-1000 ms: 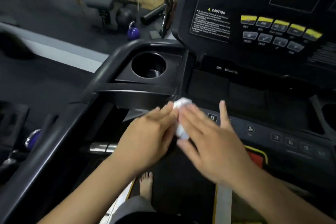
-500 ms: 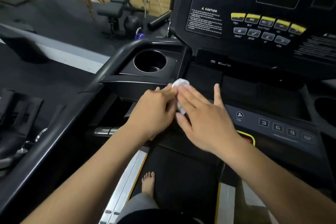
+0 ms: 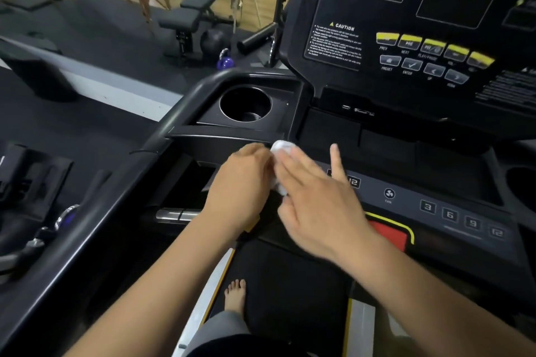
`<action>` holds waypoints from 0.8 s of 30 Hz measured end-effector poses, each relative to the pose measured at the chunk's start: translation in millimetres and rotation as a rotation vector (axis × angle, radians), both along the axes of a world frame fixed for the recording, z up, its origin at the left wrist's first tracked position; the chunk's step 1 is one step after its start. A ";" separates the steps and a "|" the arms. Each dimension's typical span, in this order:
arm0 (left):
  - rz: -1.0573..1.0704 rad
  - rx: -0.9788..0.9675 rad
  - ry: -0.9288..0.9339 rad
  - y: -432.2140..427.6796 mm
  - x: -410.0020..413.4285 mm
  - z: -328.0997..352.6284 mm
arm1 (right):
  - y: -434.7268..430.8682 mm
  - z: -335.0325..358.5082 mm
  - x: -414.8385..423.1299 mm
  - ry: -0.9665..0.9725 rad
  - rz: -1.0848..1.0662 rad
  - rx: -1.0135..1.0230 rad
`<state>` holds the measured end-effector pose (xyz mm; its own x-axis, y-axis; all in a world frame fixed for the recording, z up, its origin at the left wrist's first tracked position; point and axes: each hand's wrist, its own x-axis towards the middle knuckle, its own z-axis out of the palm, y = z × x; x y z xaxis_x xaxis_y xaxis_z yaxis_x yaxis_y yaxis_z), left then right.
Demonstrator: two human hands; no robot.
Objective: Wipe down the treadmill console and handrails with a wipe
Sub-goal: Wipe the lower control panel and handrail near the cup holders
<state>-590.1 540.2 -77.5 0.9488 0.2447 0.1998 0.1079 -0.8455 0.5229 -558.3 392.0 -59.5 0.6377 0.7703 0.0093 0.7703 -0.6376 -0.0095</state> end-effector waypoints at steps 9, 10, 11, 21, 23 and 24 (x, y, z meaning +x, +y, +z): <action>-0.108 -0.008 0.009 -7.3 -7.3 2.2 | -9.2 0.6 9.6 0.028 -0.031 0.002; -0.112 -0.007 0.019 -7.7 -1.1 3.1 | -7.9 2.6 14.9 0.030 -0.058 0.013; -0.109 0.019 0.027 -6.9 -1.1 1.9 | -8.1 1.7 14.5 0.022 -0.063 0.020; -0.204 0.011 0.017 -2.8 -26.6 -1.6 | -20.3 -3.9 1.0 0.015 -0.036 0.037; -0.188 0.031 0.045 -3.6 -7.4 3.5 | -15.6 -0.5 10.0 0.024 -0.099 0.029; -0.192 0.060 0.058 -2.8 -8.3 4.0 | -15.1 -2.8 5.0 0.011 -0.093 0.023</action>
<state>-598.4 537.4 -73.4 0.9872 0.0478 0.1523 -0.0295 -0.8830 0.4685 -553.3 376.9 -62.2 0.7063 0.7076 0.0194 0.7078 -0.7056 -0.0330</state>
